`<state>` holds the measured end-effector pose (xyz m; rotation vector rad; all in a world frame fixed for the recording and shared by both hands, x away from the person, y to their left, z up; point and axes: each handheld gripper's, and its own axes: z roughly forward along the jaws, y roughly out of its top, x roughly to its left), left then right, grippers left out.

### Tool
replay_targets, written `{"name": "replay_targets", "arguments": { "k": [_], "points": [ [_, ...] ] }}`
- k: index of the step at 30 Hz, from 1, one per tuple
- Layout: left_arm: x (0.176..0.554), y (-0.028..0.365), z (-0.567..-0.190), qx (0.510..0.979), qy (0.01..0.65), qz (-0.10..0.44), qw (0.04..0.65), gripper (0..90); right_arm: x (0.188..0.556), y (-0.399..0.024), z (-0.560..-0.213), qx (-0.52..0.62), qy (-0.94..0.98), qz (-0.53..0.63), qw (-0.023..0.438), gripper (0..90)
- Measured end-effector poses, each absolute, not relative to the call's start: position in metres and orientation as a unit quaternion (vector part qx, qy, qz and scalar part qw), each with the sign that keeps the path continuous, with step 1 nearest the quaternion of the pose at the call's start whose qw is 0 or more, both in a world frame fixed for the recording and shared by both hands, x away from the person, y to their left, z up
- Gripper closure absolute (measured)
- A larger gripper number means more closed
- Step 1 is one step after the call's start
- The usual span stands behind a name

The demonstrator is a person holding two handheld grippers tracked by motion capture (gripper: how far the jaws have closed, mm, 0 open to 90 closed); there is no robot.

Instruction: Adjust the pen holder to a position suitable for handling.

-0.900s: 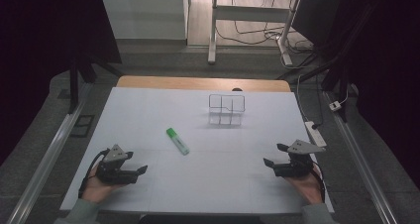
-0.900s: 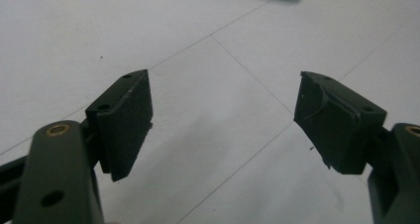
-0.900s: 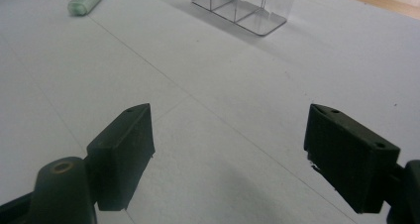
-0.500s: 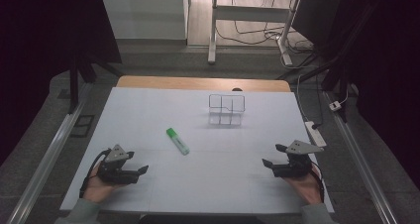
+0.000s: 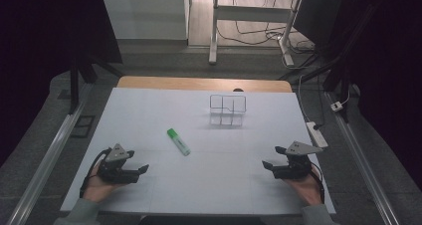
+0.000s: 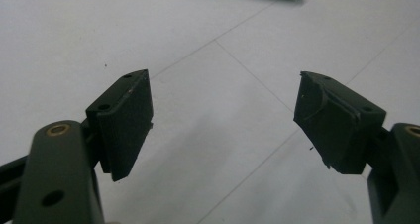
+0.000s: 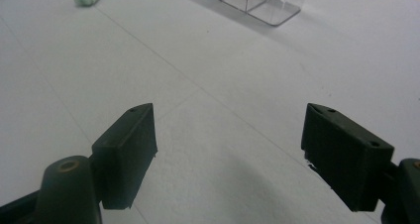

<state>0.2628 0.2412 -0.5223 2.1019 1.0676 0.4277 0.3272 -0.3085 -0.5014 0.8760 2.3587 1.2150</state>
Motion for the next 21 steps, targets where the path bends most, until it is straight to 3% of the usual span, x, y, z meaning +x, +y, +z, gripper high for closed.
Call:
{"name": "replay_targets", "arguments": {
  "k": [21],
  "points": [
    [0.274,0.229,-0.512,0.83,0.397,0.172,0.353,23.0,0.321,-0.301,-0.501,0.295,0.837,0.432,0.163,21.9]
  ]
}}
